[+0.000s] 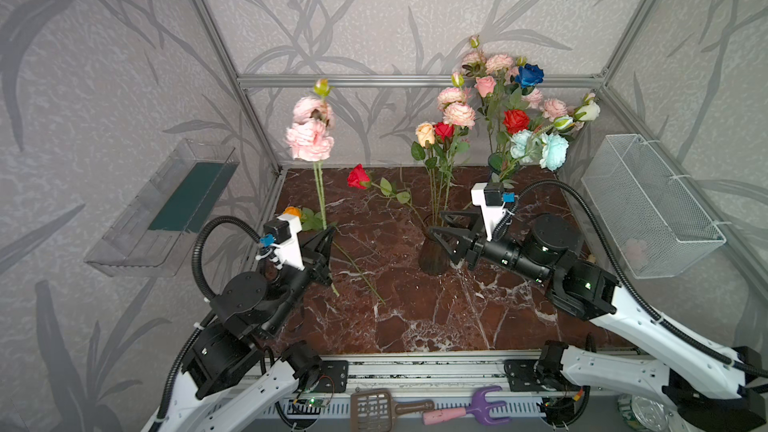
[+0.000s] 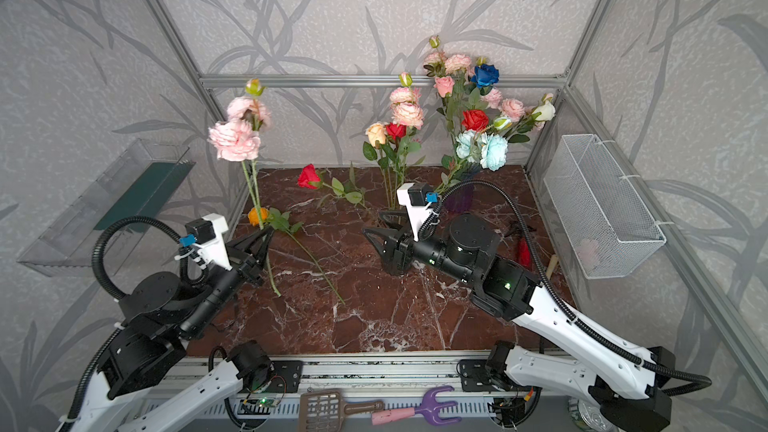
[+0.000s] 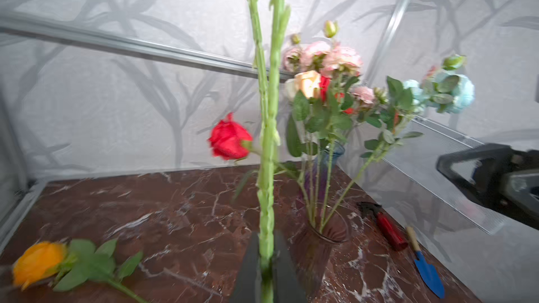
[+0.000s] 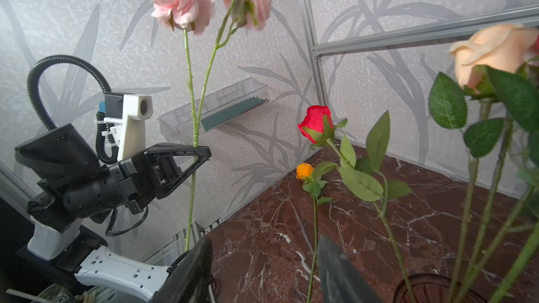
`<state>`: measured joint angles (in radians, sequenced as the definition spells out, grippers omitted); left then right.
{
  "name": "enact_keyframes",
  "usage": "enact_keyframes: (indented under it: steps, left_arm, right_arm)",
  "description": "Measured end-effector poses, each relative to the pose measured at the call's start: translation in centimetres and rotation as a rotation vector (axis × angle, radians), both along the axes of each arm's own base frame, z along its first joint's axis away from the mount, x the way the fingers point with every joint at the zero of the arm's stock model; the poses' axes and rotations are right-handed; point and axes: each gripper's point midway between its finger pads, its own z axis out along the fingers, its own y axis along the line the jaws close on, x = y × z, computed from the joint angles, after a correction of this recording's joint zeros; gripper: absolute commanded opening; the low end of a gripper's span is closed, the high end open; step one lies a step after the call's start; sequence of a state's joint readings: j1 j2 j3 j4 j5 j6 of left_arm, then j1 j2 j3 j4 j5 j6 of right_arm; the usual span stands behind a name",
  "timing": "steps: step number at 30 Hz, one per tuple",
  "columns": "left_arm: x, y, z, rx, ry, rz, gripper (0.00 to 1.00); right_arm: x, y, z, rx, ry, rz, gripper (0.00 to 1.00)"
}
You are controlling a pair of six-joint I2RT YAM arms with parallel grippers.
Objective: Arrange the flowers into the vase
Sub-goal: 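Grasp the pink rose stem with the right gripper above the left gripper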
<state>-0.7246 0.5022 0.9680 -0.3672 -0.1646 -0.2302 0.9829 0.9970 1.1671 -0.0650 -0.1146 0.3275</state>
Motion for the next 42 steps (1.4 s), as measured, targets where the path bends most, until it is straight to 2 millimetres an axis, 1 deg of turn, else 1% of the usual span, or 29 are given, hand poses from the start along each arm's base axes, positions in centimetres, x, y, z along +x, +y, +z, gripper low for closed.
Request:
enact_keyframes:
  steps: [2, 4, 6, 8, 10, 12, 15, 16, 19, 20, 22, 25, 26, 28, 30, 31, 32, 33, 35, 36, 37, 38, 40, 42]
  left_arm:
    - [0.4, -2.6, 0.6, 0.014, -0.011, -0.102, 0.0]
    - [0.7, -5.6, 0.7, 0.022, -0.008, -0.219, 0.0]
    - [0.9, -7.9, 0.6, 0.018, -0.003, -0.312, 0.0]
    - [1.1, -9.8, 0.3, 0.014, 0.013, -0.381, 0.0]
    - [0.9, -11.1, 0.3, 0.003, 0.017, -0.439, 0.0]
    - [0.5, -11.7, 0.8, -0.016, 0.003, -0.478, 0.0]
    - [-0.3, -12.1, 2.0, -0.046, -0.036, -0.518, 0.0]
    - [-0.5, -12.2, 2.1, -0.05, -0.042, -0.525, 0.0]
    - [-0.8, -12.3, 2.5, -0.061, -0.058, -0.538, 0.0]
    - [-0.8, -12.3, 2.7, -0.064, -0.061, -0.539, 0.0]
    - [-1.1, -12.4, 3.0, -0.068, -0.075, -0.549, 0.0]
    - [-1.5, -12.7, 2.7, -0.067, -0.077, -0.57, 0.0]
    - [-1.6, -12.8, 2.5, -0.065, -0.074, -0.574, 0.0]
    - [-1.7, -12.9, 2.0, -0.061, -0.066, -0.579, 0.0]
    - [-1.7, -12.9, 1.7, -0.059, -0.061, -0.579, 0.0]
    - [-1.7, -12.8, 1.6, -0.056, -0.06, -0.574, 0.02]
    - [-1.6, -12.7, 1.6, -0.056, -0.062, -0.57, 0.09]
    - [-1.6, -12.6, 1.6, -0.055, -0.065, -0.565, 0.19]
    - [-1.6, -12.2, 1.6, -0.056, -0.07, -0.547, 0.48]
    - [-1.6, -12.0, 1.6, -0.058, -0.072, -0.538, 0.57]
    - [-1.5, -11.7, 1.5, -0.062, -0.074, -0.523, 0.63]
    - [-1.5, -11.4, 1.4, -0.071, -0.073, -0.508, 0.67]
    - [-1.5, -10.6, 1.2, -0.08, -0.08, -0.476, 0.71]
    - [-1.6, -9.5, 1.0, -0.092, -0.092, -0.434, 0.72]
  right_arm:
    - [-0.4, 0.9, 0.8, 0.002, -0.014, 0.027, 0.62]
    - [-1.2, 2.1, 1.7, 0.005, -0.029, 0.068, 0.63]
    - [-1.9, 3.1, 2.3, 0.009, -0.037, 0.107, 0.64]
    - [-2.3, 4.0, 2.7, 0.014, -0.041, 0.139, 0.65]
    - [-2.2, 4.6, 2.7, 0.014, -0.037, 0.153, 0.65]
    - [-1.8, 5.3, 2.5, 0.01, -0.027, 0.154, 0.65]
    - [-1.0, 6.4, 1.7, 0.002, 0.001, 0.142, 0.65]
    - [-0.7, 6.6, 1.5, 0.003, 0.005, 0.132, 0.64]
    - [-0.2, 6.8, 1.5, 0.015, 0.019, 0.112, 0.55]
    - [-0.1, 6.7, 1.7, 0.022, 0.018, 0.105, 0.5]
    - [0.1, 6.6, 2.3, 0.046, 0.011, 0.093, 0.37]
    - [0.5, 6.9, 2.5, 0.061, 0.012, 0.084, 0.29]
    - [0.6, 7.1, 2.4, 0.058, 0.014, 0.082, 0.25]
    - [0.9, 7.5, 2.3, 0.055, 0.018, 0.078, 0.1]
    - [1.2, 7.7, 2.2, 0.053, 0.018, 0.072, 0.01]
    - [1.2, 7.7, 2.3, 0.055, 0.021, 0.073, 0.0]
    - [1.2, 7.7, 2.3, 0.056, 0.022, 0.075, 0.0]
    - [1.1, 7.7, 2.3, 0.056, 0.019, 0.075, 0.0]
    - [1.1, 7.7, 2.4, 0.057, 0.014, 0.073, 0.0]
    - [1.2, 7.6, 2.4, 0.057, 0.012, 0.067, 0.0]
    - [1.3, 7.6, 2.4, 0.056, 0.007, 0.06, 0.0]
    - [1.4, 7.5, 2.4, 0.05, 0.002, 0.051, 0.0]
    - [1.7, 7.2, 2.3, 0.035, -0.013, 0.027, 0.0]
    - [2.0, 6.7, 2.3, 0.018, -0.036, 0.0, 0.0]
